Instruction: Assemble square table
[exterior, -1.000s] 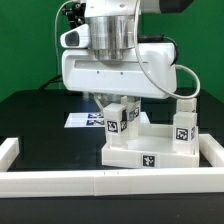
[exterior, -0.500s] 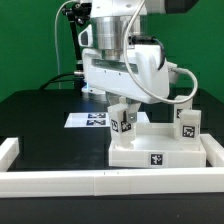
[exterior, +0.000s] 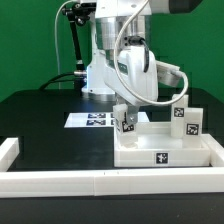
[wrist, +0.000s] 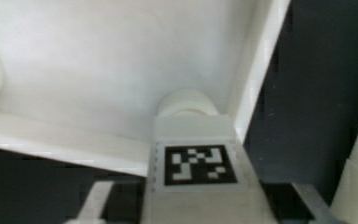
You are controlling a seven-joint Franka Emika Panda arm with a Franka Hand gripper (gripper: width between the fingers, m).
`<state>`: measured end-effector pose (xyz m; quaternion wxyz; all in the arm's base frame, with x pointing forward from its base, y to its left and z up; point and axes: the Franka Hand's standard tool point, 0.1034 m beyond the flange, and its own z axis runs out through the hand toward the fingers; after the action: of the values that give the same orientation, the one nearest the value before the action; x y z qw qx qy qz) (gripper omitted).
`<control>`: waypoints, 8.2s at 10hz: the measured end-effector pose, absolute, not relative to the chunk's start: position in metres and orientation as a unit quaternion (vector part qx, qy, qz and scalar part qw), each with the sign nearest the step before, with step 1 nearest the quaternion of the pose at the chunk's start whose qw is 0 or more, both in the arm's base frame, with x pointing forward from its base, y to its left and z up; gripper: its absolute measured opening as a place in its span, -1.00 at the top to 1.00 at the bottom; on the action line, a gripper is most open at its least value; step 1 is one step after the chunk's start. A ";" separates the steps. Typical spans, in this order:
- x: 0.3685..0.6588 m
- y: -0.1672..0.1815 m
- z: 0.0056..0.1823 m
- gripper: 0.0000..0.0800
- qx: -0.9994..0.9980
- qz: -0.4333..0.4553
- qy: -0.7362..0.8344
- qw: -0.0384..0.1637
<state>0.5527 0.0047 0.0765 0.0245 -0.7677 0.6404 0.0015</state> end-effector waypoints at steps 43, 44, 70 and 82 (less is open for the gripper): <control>0.553 0.012 0.073 0.27 -0.809 -0.015 0.587 0.022; 0.553 0.012 0.073 0.27 -0.791 -0.013 0.612 0.024; 0.554 0.007 0.075 0.28 -1.000 -0.026 -0.005 -0.001; 0.554 0.007 0.073 0.27 -0.888 -0.032 0.459 0.016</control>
Offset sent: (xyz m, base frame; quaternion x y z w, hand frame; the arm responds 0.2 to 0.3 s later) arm 0.0012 0.0054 0.0014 -0.0256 -0.0043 -0.0483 0.9985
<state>0.5539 0.0066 0.0729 0.0155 -0.8877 0.4590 -0.0322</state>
